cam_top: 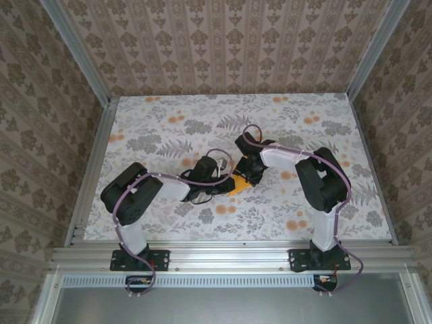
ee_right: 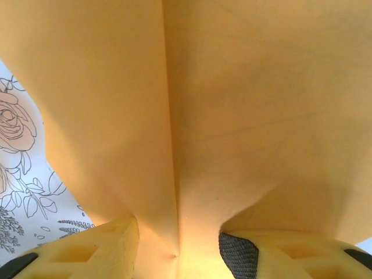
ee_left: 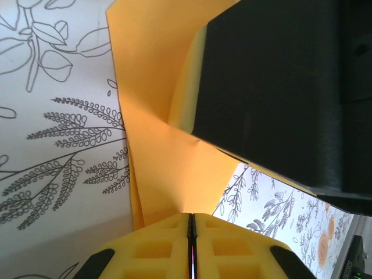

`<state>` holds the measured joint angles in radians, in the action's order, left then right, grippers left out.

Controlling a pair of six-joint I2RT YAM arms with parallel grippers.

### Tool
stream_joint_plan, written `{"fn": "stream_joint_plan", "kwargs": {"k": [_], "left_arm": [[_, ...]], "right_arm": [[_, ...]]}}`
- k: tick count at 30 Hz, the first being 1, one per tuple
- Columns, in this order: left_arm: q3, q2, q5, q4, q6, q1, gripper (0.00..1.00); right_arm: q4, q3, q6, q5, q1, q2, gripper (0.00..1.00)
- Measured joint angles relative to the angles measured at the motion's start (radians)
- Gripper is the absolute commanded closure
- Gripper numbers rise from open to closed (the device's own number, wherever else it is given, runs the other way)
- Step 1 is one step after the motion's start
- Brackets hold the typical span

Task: Fold a paper plane with a square sheet of paper (pick it up from the middle)
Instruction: Fourth fold the wing at the center of the table.

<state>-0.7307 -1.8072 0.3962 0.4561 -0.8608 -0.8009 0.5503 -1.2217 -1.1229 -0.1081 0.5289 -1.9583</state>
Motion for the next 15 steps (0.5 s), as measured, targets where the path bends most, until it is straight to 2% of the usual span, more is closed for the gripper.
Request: {"fn": "stream_joint_plan", "kwargs": {"k": [15], "left_arm": [[-0.012,0.002,-0.061,-0.063,0.019,-0.013,0.91]], "right_arm": [[0.0,0.0,0.0,0.0,0.0,0.0,0.48]]}}
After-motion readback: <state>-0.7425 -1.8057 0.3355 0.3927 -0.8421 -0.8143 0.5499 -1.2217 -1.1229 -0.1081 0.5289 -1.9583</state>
